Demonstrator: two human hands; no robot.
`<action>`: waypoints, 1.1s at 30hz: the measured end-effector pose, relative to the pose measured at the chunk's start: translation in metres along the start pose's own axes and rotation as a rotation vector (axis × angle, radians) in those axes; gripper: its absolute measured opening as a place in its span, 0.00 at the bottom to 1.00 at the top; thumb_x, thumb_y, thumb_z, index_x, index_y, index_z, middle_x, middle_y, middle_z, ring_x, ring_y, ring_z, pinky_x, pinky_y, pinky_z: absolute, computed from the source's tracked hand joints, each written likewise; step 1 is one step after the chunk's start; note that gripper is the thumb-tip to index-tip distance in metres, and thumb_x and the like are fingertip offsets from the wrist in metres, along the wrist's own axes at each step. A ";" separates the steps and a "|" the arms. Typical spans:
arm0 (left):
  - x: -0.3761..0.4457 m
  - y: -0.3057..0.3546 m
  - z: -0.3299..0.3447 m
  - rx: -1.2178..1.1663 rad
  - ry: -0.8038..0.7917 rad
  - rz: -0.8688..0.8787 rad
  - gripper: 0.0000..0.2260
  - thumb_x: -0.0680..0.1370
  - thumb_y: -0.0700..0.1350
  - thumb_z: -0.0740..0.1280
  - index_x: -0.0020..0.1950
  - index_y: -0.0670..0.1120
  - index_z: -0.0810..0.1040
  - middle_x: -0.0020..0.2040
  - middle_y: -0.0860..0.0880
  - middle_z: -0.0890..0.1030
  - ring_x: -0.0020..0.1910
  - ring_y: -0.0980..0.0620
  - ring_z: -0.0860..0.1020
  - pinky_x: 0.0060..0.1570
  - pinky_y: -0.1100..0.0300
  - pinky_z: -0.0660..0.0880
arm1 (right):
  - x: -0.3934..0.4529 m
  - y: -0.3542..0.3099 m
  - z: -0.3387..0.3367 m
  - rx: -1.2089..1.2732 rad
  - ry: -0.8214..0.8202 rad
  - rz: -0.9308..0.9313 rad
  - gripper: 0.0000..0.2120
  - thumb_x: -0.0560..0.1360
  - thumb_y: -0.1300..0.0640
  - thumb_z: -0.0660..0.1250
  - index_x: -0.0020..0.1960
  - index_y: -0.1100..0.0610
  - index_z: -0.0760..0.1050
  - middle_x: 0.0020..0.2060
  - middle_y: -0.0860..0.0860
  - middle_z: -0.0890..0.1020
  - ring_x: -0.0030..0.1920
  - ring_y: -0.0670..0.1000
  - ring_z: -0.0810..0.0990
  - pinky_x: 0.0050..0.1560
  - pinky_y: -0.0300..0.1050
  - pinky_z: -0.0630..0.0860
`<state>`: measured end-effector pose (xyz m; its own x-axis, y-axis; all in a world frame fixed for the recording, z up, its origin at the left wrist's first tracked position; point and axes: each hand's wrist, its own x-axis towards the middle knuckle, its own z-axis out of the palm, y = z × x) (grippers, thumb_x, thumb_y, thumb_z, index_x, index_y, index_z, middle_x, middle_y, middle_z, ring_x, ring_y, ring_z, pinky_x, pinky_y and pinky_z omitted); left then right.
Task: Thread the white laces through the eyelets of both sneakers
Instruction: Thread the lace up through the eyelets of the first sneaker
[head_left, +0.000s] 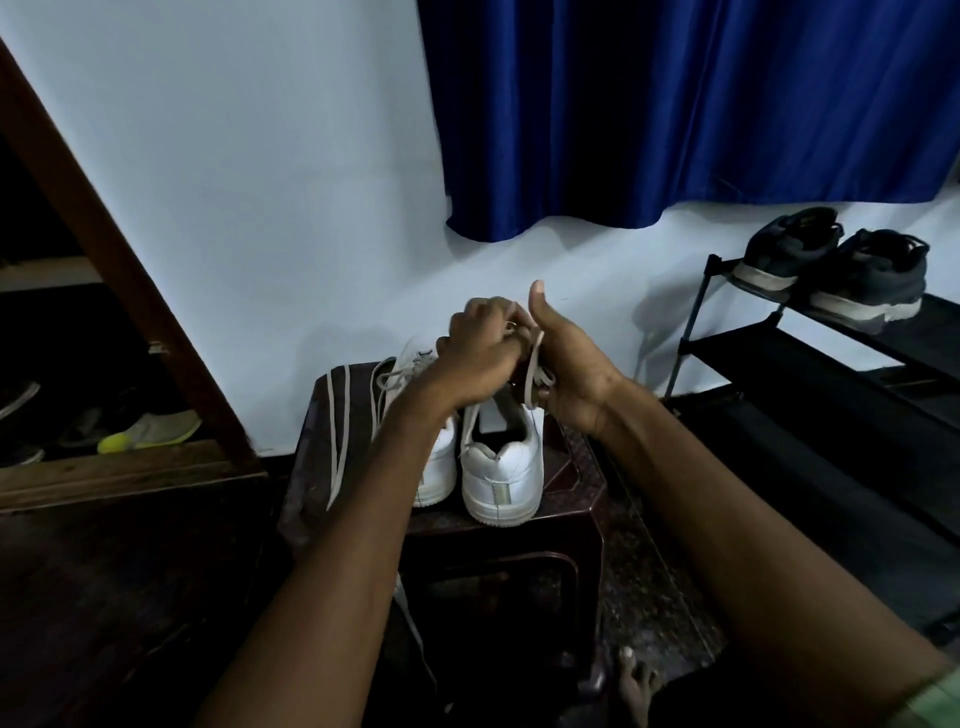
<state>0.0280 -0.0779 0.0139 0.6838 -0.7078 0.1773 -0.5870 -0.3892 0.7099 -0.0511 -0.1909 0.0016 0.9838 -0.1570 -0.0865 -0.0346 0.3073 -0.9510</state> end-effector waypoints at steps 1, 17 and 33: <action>-0.001 0.000 0.004 0.106 -0.063 0.016 0.16 0.76 0.56 0.63 0.63 0.57 0.73 0.66 0.50 0.72 0.68 0.47 0.72 0.67 0.43 0.71 | 0.003 0.002 -0.001 0.059 0.007 0.011 0.35 0.79 0.31 0.60 0.69 0.59 0.77 0.62 0.59 0.83 0.65 0.58 0.81 0.65 0.54 0.77; -0.013 -0.039 -0.013 0.231 -0.035 -0.078 0.18 0.79 0.65 0.67 0.59 0.56 0.85 0.60 0.57 0.84 0.63 0.57 0.77 0.55 0.64 0.65 | 0.049 0.046 -0.044 -0.437 0.538 -0.059 0.17 0.85 0.50 0.58 0.44 0.59 0.76 0.35 0.56 0.77 0.34 0.53 0.76 0.35 0.46 0.72; -0.010 -0.050 -0.004 0.273 0.150 0.013 0.09 0.80 0.50 0.65 0.56 0.57 0.85 0.58 0.56 0.83 0.60 0.52 0.79 0.66 0.49 0.66 | 0.084 0.023 -0.050 -1.121 0.394 -0.021 0.13 0.82 0.52 0.63 0.46 0.60 0.78 0.48 0.59 0.84 0.51 0.59 0.82 0.47 0.45 0.70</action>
<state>0.0523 -0.0486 -0.0207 0.7199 -0.6267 0.2985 -0.6770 -0.5390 0.5012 0.0220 -0.2437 -0.0426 0.8710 -0.4902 0.0335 -0.3463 -0.6609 -0.6658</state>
